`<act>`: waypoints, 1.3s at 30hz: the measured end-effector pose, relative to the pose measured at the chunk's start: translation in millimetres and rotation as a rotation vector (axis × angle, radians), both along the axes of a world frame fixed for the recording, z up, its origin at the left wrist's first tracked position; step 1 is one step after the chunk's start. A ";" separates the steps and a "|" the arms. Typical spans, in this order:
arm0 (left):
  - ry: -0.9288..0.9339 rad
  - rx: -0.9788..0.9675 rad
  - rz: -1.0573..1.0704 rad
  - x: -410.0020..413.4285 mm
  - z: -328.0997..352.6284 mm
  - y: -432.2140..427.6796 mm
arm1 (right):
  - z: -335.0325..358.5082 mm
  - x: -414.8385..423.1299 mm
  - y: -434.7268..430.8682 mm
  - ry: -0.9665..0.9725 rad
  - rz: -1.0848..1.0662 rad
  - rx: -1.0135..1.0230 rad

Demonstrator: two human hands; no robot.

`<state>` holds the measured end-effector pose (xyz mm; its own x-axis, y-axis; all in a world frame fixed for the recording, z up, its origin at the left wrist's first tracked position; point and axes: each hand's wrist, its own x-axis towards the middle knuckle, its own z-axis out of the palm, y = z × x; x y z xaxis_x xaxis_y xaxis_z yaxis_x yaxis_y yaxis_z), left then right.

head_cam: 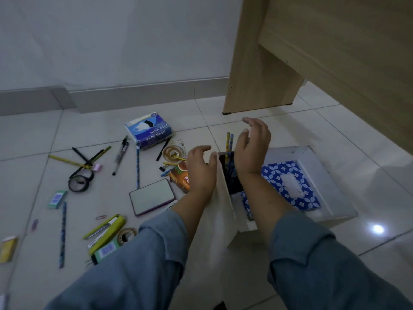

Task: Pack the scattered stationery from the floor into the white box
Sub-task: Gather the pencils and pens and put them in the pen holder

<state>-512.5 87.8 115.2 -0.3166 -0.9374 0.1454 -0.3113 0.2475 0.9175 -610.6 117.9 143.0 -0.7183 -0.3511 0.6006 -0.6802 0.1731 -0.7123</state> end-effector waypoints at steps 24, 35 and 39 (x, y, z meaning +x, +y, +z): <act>-0.693 0.298 0.103 116.1 -107.7 -164.8 | -113.0 13.7 -138.4 -0.001 0.403 1.462; -0.720 0.438 0.085 121.3 -111.5 -165.9 | -124.0 19.4 -127.7 0.294 0.500 1.492; -0.630 0.434 0.111 128.9 -105.1 -156.8 | -126.8 31.0 -122.6 0.295 0.528 1.575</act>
